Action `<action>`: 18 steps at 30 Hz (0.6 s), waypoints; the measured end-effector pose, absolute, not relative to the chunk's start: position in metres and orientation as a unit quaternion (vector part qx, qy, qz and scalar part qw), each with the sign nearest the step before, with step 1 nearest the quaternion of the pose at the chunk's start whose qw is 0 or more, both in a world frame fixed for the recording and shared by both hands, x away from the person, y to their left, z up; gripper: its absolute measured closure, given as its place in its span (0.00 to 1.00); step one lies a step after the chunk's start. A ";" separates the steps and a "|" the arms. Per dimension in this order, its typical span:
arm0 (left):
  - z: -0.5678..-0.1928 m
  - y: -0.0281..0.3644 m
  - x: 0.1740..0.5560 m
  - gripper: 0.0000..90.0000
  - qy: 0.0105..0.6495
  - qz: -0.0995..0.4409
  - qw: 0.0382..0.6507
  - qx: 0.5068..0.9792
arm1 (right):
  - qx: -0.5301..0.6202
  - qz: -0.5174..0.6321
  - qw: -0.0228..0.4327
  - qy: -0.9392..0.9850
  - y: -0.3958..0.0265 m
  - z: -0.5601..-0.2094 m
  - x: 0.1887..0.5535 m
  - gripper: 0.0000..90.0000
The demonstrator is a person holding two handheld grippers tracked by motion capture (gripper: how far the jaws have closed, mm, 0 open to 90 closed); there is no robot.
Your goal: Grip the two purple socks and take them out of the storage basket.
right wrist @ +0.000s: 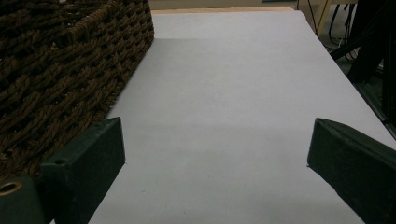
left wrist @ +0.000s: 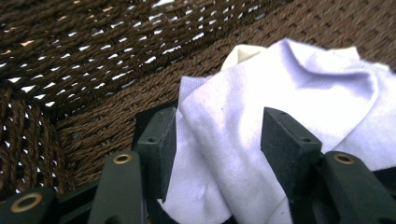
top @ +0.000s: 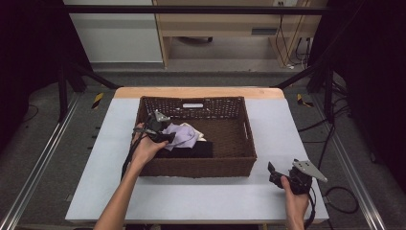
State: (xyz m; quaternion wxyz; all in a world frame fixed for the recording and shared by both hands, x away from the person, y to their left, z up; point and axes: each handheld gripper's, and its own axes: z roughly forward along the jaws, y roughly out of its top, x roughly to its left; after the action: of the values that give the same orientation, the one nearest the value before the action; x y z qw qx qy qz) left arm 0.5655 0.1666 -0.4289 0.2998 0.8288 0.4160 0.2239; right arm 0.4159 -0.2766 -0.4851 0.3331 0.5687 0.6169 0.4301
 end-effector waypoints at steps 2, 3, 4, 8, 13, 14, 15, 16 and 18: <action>-0.430 0.166 0.566 0.51 0.417 0.224 0.294 0.830 | 0.569 0.431 0.332 0.617 -0.277 -0.485 0.416 0.05; -0.431 0.166 0.566 0.52 0.414 0.223 0.288 0.834 | 0.567 0.431 0.332 0.618 -0.277 -0.485 0.417 0.05; -0.431 0.166 0.565 0.53 0.412 0.227 0.284 0.835 | 0.568 0.429 0.334 0.619 -0.276 -0.485 0.417 0.05; -0.433 0.163 0.566 0.62 0.407 0.224 0.268 0.844 | 0.566 0.430 0.335 0.618 -0.276 -0.485 0.416 0.05; -0.433 0.164 0.567 0.79 0.431 0.192 0.259 0.843 | 0.566 0.430 0.335 0.619 -0.276 -0.485 0.416 0.05; -0.434 0.163 0.567 0.81 0.433 0.187 0.254 0.845 | 0.566 0.431 0.335 0.618 -0.276 -0.485 0.416 0.05; -0.433 0.163 0.566 0.85 0.433 0.185 0.251 0.846 | 0.566 0.431 0.333 0.618 -0.276 -0.485 0.416 0.05; -0.433 0.164 0.566 0.87 0.434 0.183 0.252 0.845 | 0.566 0.431 0.333 0.618 -0.276 -0.485 0.416 0.05; -0.431 0.165 0.566 0.92 0.437 0.180 0.255 0.844 | 0.566 0.431 0.333 0.619 -0.276 -0.485 0.416 0.05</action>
State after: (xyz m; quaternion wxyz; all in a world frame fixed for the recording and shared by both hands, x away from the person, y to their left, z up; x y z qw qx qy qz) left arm 0.5657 0.1649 -0.4312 0.2552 0.8435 0.4368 0.1804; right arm 0.4160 -0.2764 -0.4851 0.3329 0.5662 0.6187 0.4311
